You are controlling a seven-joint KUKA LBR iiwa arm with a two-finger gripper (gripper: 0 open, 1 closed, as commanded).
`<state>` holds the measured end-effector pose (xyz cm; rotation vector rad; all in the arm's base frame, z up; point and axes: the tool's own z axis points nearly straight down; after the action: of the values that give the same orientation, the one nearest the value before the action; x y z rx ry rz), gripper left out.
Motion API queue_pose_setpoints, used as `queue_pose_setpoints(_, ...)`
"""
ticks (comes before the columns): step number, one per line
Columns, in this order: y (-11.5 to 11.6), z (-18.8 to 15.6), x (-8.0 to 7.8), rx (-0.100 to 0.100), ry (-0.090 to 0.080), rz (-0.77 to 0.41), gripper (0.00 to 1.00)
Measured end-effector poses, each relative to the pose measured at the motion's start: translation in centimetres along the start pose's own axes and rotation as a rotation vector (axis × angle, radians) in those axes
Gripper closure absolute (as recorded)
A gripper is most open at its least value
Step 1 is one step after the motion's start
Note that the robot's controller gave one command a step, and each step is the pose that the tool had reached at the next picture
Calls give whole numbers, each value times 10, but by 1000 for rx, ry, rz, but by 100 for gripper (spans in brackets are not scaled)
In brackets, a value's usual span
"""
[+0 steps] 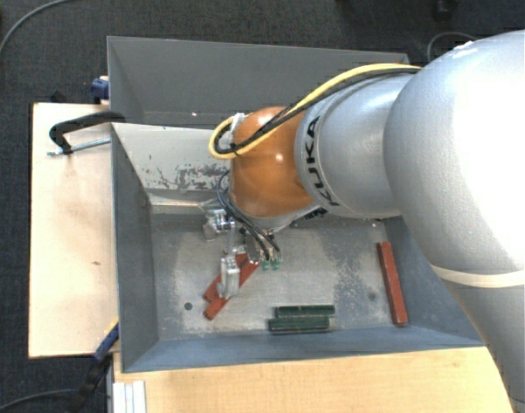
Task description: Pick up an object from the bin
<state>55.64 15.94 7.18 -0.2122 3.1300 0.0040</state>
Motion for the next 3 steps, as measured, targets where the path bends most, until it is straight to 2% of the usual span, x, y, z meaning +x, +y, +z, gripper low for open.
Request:
queue_pose_setpoints(1,-41,1,48,3,7,19,0)
queue_pose_setpoints(2,-38,-1,44,-1,-3,16,100)
queue_pose_setpoints(3,-38,0,46,0,1,17,0)
